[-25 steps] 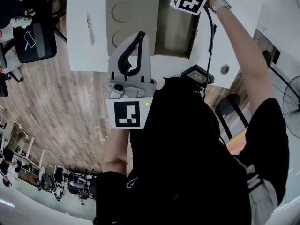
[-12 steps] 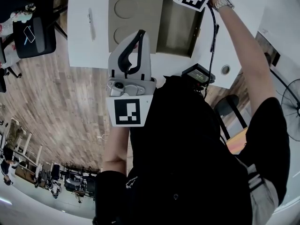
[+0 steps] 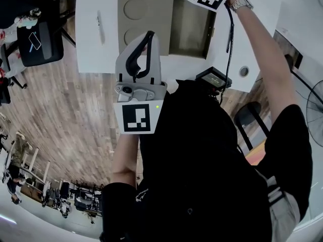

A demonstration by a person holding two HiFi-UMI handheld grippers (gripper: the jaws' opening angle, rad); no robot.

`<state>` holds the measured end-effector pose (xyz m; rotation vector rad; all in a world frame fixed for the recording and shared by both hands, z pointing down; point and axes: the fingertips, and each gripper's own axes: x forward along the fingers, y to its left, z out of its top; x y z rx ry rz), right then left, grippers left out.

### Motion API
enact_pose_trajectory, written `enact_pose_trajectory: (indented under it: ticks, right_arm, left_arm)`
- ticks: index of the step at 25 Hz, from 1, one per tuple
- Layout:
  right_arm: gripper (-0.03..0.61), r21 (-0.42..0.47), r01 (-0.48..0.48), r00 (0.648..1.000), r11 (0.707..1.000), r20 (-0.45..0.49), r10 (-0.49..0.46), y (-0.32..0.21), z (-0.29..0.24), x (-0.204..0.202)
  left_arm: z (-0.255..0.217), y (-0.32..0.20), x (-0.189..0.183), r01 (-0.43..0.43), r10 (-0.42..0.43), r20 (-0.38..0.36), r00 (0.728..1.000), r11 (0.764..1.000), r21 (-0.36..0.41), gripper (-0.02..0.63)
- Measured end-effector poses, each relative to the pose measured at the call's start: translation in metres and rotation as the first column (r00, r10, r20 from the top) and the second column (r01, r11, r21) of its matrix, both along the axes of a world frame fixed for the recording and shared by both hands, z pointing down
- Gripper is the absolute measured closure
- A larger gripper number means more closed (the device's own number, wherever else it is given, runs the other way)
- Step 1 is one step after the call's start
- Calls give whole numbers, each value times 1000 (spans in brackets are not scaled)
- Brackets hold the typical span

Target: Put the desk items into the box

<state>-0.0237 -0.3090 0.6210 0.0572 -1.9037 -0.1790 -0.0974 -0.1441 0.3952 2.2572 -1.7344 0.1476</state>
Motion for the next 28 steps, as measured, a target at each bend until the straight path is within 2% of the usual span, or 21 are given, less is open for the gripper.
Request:
enact_pose_trajectory:
  ticks: [15,19,28]
  right_arm:
    - [515,103,-106,994,989,31,104,4,-75,25]
    - [515,135,-151,988,979,64,143,13,-102,42]
    - [515,172,-264,960,949,145,241,36,-144,44]
  left_arm:
    - [-31,11,1,-76,77,-14,997,996,41,606]
    - [-36,20,16,-112,113,-23,993,992,49,606]
    - [-41,31,15,-188,190,-26,981,980,62,606]
